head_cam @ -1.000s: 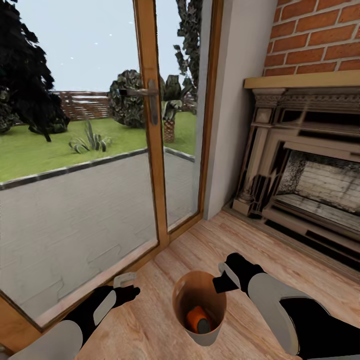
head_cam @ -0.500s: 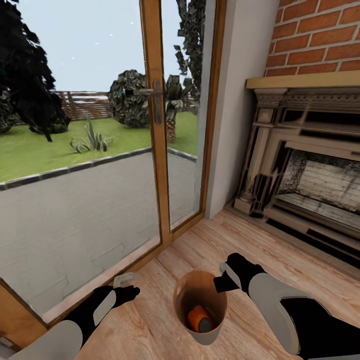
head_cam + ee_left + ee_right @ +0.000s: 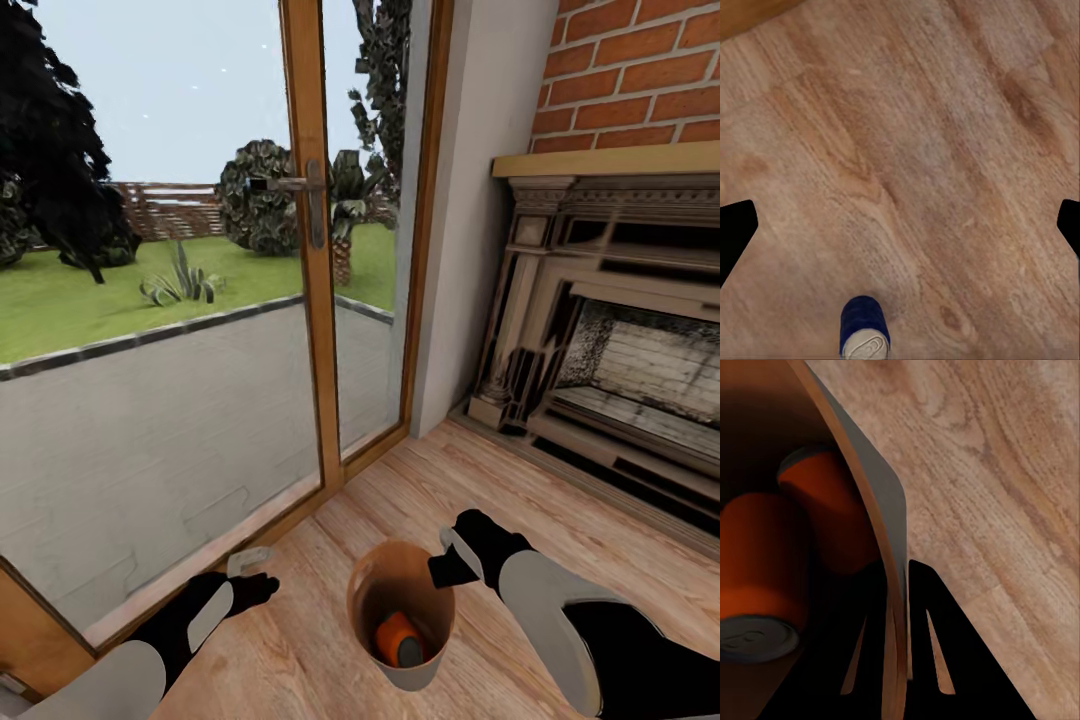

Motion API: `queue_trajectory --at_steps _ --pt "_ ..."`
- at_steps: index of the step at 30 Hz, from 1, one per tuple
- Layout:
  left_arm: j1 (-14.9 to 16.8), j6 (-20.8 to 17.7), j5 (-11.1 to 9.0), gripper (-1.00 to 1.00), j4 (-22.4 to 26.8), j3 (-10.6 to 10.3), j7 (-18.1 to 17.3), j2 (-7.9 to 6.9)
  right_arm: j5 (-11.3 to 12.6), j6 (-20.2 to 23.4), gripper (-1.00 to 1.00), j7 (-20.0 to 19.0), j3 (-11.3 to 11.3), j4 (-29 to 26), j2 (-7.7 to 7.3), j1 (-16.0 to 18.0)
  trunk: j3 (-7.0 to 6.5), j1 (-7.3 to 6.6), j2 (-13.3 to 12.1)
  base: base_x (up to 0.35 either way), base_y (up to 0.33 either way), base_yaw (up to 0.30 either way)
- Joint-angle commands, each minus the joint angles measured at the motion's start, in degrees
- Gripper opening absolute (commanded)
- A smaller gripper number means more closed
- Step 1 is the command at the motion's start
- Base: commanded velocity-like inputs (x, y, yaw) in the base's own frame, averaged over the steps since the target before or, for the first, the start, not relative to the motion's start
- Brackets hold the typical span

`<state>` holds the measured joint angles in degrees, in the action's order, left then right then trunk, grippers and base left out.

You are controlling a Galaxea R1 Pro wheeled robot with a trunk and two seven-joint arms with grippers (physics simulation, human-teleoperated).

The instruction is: Put the three can of soda from the living room inside the tash can in the kitchen.

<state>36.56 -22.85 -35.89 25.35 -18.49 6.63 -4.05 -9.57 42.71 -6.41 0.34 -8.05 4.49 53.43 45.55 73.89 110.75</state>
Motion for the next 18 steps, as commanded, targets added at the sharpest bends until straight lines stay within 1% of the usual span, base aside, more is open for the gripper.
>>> queue_trajectory --at_steps 1,2,4,5,6,8,9,13,18 --pt "0.00 -0.11 -0.03 1.00 -0.01 -0.03 0.40 0.00 0.71 0.01 -1.00 -0.37 -0.50 -0.04 -0.02 -0.05 -0.01 0.00 0.00 0.000 0.000 0.000" --pt "0.00 -0.21 -0.06 1.00 -0.03 -0.05 0.91 0.00 0.72 -0.03 -1.00 -0.37 -0.52 -0.06 -0.03 -0.16 -0.01 0.00 0.00 0.000 0.000 0.000" --pt "0.00 -0.60 -0.10 1.00 -0.08 -0.10 3.13 0.03 0.78 -1.30 -1.00 -0.36 -0.58 -0.06 -0.06 -0.78 -0.01 0.00 0.00 0.000 0.000 0.000" --pt "0.00 -0.99 -0.12 1.00 -0.23 -0.10 4.77 0.06 0.80 -3.00 -1.00 -0.36 -0.62 -0.05 -0.07 -1.49 -0.01 0.00 0.00 0.000 0.000 0.000" --pt "0.00 -1.33 -0.16 1.00 -0.87 -0.08 6.16 0.07 0.81 -4.55 -1.00 -0.34 -0.65 -0.05 -0.08 -2.20 -0.01 0.00 0.00 0.000 0.000 0.000" --pt "0.00 -1.55 -0.19 1.00 -2.07 -0.07 7.32 0.08 0.84 -6.00 -1.00 -0.31 -0.67 -0.04 -0.09 -3.12 -0.01 0.00 0.00 0.000 0.000 0.000" --pt "0.00 -1.67 -0.25 1.00 -3.55 -0.07 8.04 0.08 0.85 -6.31 -1.00 -0.28 -0.66 -0.06 -0.07 -3.38 -0.01 0.00 0.00 0.000 0.000 0.000" --pt "0.06 -1.68 -0.41 1.00 -6.14 0.15 8.79 0.04 0.86 -7.17 -1.00 -0.20 -0.65 0.01 -0.04 -4.18 -0.01 0.00 0.00 0.000 0.000 0.000" --pt "0.05 -1.30 -0.43 1.00 -6.82 0.05 8.95 0.06 0.87 -7.41 -1.00 -0.19 -0.57 0.27 0.12 -4.58 -0.01 0.00 0.00 0.000 0.000 0.000"
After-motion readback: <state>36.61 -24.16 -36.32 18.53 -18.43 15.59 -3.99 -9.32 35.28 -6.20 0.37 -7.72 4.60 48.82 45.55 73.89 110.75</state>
